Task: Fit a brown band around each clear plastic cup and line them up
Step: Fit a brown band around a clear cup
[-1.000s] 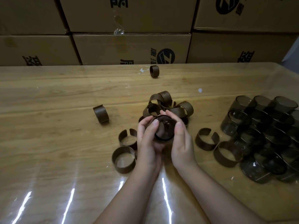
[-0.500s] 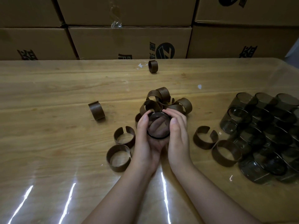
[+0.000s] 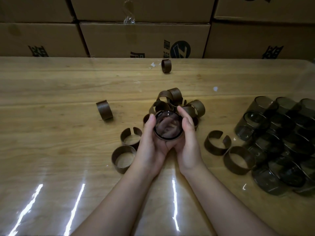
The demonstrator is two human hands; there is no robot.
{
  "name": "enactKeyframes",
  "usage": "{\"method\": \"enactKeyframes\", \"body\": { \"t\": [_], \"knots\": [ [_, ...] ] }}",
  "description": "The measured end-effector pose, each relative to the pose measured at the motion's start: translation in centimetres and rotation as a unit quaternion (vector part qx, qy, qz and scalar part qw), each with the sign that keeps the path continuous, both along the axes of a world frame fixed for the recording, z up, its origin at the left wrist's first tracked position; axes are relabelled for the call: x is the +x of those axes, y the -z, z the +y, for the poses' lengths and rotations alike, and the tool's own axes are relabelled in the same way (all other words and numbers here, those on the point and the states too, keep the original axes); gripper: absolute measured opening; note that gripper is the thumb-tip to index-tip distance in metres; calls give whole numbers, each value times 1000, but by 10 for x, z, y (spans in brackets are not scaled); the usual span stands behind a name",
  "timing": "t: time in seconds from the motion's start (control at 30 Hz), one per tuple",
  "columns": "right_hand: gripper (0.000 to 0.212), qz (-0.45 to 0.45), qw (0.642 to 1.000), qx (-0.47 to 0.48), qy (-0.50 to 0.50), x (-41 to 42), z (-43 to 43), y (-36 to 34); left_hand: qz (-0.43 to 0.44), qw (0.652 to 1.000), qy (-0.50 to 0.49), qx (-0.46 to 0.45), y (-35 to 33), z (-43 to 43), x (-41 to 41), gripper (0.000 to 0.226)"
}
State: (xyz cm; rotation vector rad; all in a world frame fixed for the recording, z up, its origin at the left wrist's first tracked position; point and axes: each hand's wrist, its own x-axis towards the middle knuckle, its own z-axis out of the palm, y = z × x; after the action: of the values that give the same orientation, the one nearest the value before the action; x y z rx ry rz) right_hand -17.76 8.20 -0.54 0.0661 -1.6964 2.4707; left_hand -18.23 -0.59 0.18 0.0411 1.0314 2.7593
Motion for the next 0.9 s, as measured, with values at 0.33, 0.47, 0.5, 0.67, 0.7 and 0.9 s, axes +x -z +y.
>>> {"method": "enactKeyframes", "body": {
  "t": [0.33,0.47,0.5,0.67,0.7,0.9],
  "knots": [
    [46,-1,994,-106,-41,0,7,-9,-19,999,34,38,-3,-3,-2,83],
    [40,8,989,-134,-59,0,6,-11,-19,999,21,24,-5,-3,-2,86],
    [39,13,988,-141,-65,0,5,-12,-18,999,19,25,-5,-4,-3,86],
    [36,17,979,-182,-91,1,4,-13,-14,1000,16,9,-5,-5,-2,84],
    [37,15,978,-184,-92,1,5,-12,-13,1000,12,1,-4,-5,-2,82],
    [45,41,996,77,13,6,-2,-7,15,996,-59,-62,-16,-6,5,77]
  ]
}}
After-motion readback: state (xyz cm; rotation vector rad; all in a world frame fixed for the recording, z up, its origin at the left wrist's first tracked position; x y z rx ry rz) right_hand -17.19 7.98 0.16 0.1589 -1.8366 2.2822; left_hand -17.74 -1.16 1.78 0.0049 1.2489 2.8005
